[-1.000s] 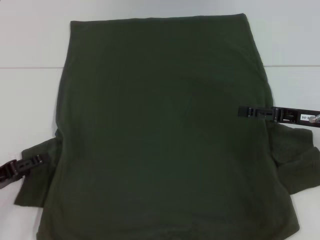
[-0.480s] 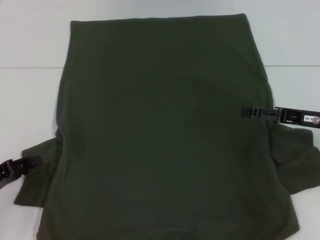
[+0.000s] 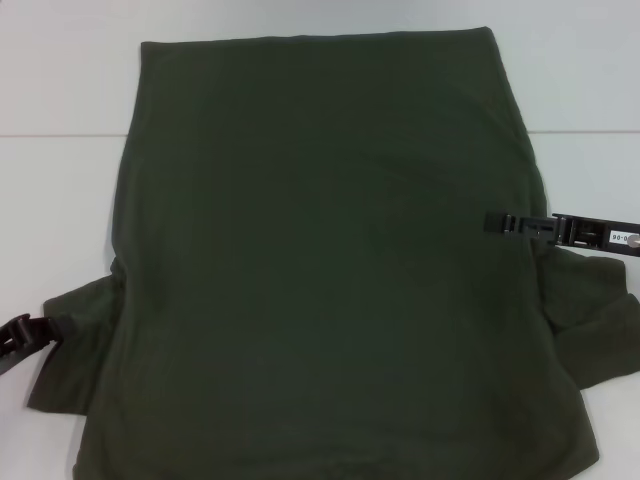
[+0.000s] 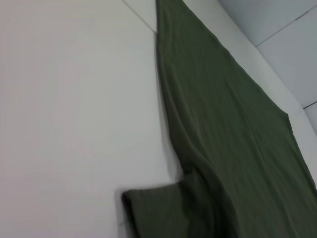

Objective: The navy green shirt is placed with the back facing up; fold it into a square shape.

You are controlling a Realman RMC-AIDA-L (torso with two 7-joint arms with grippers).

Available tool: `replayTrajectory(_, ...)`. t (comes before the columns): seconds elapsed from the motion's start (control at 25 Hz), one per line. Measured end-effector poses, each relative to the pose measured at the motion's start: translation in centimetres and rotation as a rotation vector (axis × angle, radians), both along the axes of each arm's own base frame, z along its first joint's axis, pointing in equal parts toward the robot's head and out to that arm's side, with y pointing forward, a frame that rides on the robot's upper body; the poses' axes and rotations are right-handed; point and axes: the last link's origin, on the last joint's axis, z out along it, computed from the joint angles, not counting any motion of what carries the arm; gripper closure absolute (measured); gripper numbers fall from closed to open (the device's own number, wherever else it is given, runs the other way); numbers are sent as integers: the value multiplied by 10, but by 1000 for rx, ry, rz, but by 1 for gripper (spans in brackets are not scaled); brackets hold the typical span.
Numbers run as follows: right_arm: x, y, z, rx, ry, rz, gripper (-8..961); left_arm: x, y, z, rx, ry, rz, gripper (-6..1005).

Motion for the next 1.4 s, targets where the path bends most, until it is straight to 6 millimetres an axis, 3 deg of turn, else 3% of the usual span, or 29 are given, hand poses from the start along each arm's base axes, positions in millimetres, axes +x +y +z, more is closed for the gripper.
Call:
replayTrajectory(0.32,0,0,1,2,0,-2,39,-6,5,16,-20,24,49,999)
replayTrajectory(0.88,2,1,3,11,-4,-8,39,-20,15,51,47,54,183,999)
replayTrajectory(1.4,1,2,2,12,-4,-6,39,-24,30,72,14,128,248,998)
